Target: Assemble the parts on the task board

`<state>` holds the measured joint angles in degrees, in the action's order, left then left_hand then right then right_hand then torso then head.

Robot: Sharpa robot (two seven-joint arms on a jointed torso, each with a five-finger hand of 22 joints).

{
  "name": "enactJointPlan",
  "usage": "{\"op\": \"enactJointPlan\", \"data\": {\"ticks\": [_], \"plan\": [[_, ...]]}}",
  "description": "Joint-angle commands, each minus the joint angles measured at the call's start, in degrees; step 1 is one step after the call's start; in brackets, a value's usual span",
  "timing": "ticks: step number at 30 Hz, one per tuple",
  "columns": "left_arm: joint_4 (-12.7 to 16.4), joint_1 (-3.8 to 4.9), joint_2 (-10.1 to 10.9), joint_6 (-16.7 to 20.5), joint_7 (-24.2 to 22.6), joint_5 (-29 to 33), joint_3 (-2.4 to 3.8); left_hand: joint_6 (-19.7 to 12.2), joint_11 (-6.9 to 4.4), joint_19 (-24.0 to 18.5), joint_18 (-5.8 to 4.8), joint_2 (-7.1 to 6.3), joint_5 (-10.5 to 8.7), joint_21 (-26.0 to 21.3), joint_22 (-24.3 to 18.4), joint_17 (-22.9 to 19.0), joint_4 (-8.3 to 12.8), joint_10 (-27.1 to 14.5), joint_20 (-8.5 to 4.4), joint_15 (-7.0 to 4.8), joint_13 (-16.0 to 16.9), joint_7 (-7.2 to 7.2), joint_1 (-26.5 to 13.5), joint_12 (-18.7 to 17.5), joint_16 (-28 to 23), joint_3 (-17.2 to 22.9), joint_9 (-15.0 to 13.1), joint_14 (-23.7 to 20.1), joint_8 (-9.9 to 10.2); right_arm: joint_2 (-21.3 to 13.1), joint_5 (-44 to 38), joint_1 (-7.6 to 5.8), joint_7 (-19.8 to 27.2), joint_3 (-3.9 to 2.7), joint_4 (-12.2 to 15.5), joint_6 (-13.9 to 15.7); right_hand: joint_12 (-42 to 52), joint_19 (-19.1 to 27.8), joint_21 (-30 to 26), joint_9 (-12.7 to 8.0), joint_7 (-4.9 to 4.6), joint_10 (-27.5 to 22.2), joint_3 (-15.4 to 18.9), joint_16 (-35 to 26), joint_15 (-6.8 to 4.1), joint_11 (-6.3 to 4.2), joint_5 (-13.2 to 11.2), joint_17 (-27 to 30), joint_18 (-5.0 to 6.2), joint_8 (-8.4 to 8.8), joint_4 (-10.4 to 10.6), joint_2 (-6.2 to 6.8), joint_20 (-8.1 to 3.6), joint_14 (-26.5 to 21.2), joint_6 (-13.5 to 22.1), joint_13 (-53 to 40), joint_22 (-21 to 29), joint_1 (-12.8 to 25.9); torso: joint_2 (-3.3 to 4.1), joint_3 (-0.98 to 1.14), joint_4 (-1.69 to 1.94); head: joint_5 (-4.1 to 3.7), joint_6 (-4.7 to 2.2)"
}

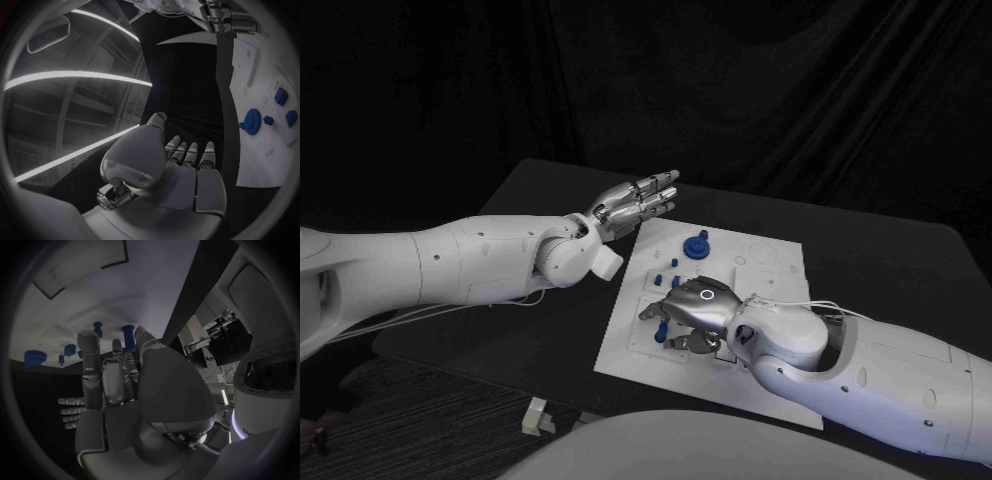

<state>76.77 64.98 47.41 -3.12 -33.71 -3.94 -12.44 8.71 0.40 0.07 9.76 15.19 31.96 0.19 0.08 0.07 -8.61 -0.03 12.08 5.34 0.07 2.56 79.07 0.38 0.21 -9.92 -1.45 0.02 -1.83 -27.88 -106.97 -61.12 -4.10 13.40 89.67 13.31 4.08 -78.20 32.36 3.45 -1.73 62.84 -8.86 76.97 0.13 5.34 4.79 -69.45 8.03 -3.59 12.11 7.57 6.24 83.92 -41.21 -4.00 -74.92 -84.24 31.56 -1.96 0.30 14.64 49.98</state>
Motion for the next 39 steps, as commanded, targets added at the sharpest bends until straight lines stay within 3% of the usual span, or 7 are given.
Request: {"op": "enactJointPlan", "data": {"ticks": [1,10,17,25,29,33,39], "plan": [[0.09,-0.09,-0.03,-0.74,-0.50,0.20,0.06,-0.13,0.33,-0.04,0.50,0.36,0.22,-0.17,-0.05,-0.07,0.24,0.03,0.19,0.30,-0.07,0.02,-0.01,-0.38,-0.21,0.01,0.01,-0.02,-0.09,0.05,-0.46,0.15,-0.15,-0.02,-0.04,1.24,0.52,0.58,-0.50,0.10,0.11,-0.45,1.09,-0.30,0.25,-0.06,-1.00,0.22,0.13,0.11,0.45,0.02,-0.03,0.47,0.06,-0.15,-4.15,1.01,0.01,0.00,0.01,-0.09,0.02],[0.17,-0.10,0.10,-0.77,-0.39,0.20,0.06,-0.03,0.37,-0.03,0.50,0.44,0.25,-0.16,-0.04,-0.07,0.33,0.03,0.26,0.40,-0.07,0.09,0.01,-0.38,-0.21,0.11,-0.01,-0.02,-0.12,-0.12,-0.46,0.15,0.60,-0.02,-0.09,3.82,0.96,0.60,-0.66,0.35,0.00,-0.71,2.32,-0.14,0.28,-0.06,-1.61,0.05,0.11,-0.24,1.18,-0.23,0.01,0.46,-1.85,-0.30,-4.14,1.89,0.04,0.02,-0.03,-0.13,0.02],[0.34,-0.10,0.24,-0.62,-0.51,0.20,0.06,0.00,0.39,-0.02,0.50,0.46,0.28,-0.15,-0.03,-0.07,0.37,0.03,0.27,0.41,-0.07,0.11,0.02,-0.38,-0.21,0.14,-0.02,-0.02,-0.13,-2.75,-0.39,-0.34,1.61,-0.22,2.16,10.30,1.26,0.44,-0.58,0.55,-0.43,-1.25,3.40,0.02,0.22,-0.03,-1.68,-0.07,0.11,-0.56,1.64,0.08,-0.01,0.54,-3.93,-0.35,-4.18,2.15,-0.08,0.06,0.11,-0.76,0.02],[0.08,-0.11,0.44,-0.24,-1.08,0.20,0.06,0.06,0.40,-0.04,0.50,0.43,0.31,-0.16,-0.05,-0.07,0.45,0.03,0.29,0.41,-0.07,0.11,0.05,-0.38,-0.21,0.17,-0.03,-0.02,-0.15,-11.07,7.04,-5.98,1.13,-0.59,9.61,14.78,1.83,0.56,-1.49,0.65,-1.90,-2.89,3.74,0.15,0.62,0.30,-0.58,-0.14,0.12,-0.62,2.90,-1.28,0.22,0.46,-5.72,-0.43,-4.08,1.82,-0.13,-0.08,-0.47,-2.24,0.02],[0.06,-0.13,0.38,0.63,-2.41,0.20,0.06,-0.21,0.30,-0.06,0.49,0.27,0.00,-0.18,-0.08,-0.07,0.30,0.03,0.18,0.13,-0.07,-0.17,-0.32,-0.38,-0.21,-0.03,0.02,-0.02,-0.10,-17.09,13.65,-9.19,0.45,-0.60,13.28,13.24,3.65,0.62,-1.88,0.62,-3.45,-1.64,2.40,0.12,0.70,0.23,5.62,0.03,0.19,-0.56,0.94,-3.45,0.31,0.30,-6.60,-0.72,-4.09,-1.18,-0.24,-0.08,-0.46,-2.90,0.02],[0.06,-0.22,0.44,2.52,-4.58,0.20,0.05,-4.58,1.28,-0.07,0.52,-0.23,-5.65,-0.19,-0.08,-0.07,-7.04,0.03,-1.12,-2.11,-0.07,-7.73,-3.32,-0.38,-0.21,-2.90,0.67,-0.02,1.03,-22.47,17.53,-10.81,-1.25,-0.40,14.72,7.19,5.21,1.40,-4.64,0.75,-5.89,0.35,1.70,-1.56,0.38,-0.23,6.56,2.48,0.59,-0.90,0.76,-4.12,0.12,-0.64,-7.83,-0.97,-3.58,-1.87,-0.24,-0.11,-0.61,-3.79,0.02],[0.11,-0.42,0.46,5.70,-7.76,-0.35,0.05,-5.94,-0.23,-0.07,0.53,-0.80,-12.43,-0.19,-0.08,-0.07,-8.21,0.03,-2.93,-3.61,-0.07,-10.17,-5.28,-0.38,-0.21,-5.19,0.90,-0.02,1.30,-29.41,21.85,-11.52,-2.00,0.41,14.48,0.04,11.71,1.84,-6.64,1.34,-5.65,9.23,2.03,-2.98,-1.66,-2.94,5.61,3.99,0.91,-2.41,3.25,-3.69,-1.36,-0.92,-13.07,-3.80,-3.20,-0.08,-0.46,-0.17,-1.16,-4.79,0.02]]}}
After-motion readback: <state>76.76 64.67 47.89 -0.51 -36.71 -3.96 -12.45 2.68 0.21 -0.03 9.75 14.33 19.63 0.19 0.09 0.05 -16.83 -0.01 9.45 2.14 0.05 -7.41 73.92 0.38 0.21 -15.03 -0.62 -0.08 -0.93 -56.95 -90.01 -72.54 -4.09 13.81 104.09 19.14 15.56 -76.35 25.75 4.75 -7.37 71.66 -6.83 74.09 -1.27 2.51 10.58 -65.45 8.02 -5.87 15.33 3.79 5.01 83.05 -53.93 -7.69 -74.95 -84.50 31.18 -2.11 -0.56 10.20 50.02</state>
